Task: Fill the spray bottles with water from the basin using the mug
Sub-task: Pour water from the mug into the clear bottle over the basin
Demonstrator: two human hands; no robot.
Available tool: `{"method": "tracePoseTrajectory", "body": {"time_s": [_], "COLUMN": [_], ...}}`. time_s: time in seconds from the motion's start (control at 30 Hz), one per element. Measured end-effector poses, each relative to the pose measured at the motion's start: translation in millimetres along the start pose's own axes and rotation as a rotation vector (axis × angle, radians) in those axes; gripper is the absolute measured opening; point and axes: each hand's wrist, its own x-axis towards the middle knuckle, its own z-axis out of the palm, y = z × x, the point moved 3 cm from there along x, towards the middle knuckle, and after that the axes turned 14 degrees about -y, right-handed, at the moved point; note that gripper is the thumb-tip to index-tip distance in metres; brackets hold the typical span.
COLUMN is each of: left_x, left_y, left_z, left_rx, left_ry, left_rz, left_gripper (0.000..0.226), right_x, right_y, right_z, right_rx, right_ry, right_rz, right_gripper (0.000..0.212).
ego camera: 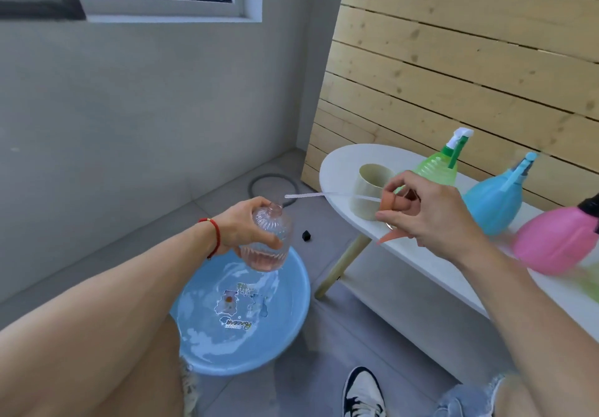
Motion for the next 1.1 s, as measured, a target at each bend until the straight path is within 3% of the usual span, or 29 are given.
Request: {"method": "tracePoseTrajectory", "body": {"time_s": [0.17, 0.5, 0.67, 0.87, 1.03, 1.1], "left_x": [-1.9, -2.8, -4.1, -9.1, -12.8, -12.8], "left_y": [-5.7, -13.6, -11.4, -2.4, 1.8, 1.3], "left_z": [-5.3, -11.9, -10.9, -6.2, -2.8, -2.2], "left_rx": [0.062, 0.112, 0.214, 0.322, 0.309, 0.329], "left_ry": [0.010, 0.018, 0.000, 0.016, 0.043, 0.045], "left_rz": [-0.014, -0.062, -0.064, -0.034, 0.040, 0.071], "left_gripper": [0.092, 0.090, 0.088, 0.087, 0.094, 0.090], "right_x": [15.9, 34.1, 35.5, 57.3, 77.0, 84.9], "right_y": [-14.9, -13.1, -35.9, -78.9, -87.9, -87.1], "right_z": [17.7, 26.8, 40.9, 62.2, 95.5, 106.4], "right_rx": [-0.081, -0.391, -0.629, -0.751, -0.836, -0.712], "right_ry": [-0.077, 0.002, 0.060, -0.242, -0.383, -0.456], "right_rz": [-0.100, -0.261, -0.419, -0.533, -0.515, -0.432], "right_gripper": [0.027, 0.032, 0.016, 0.037, 0.035, 0.032]}}
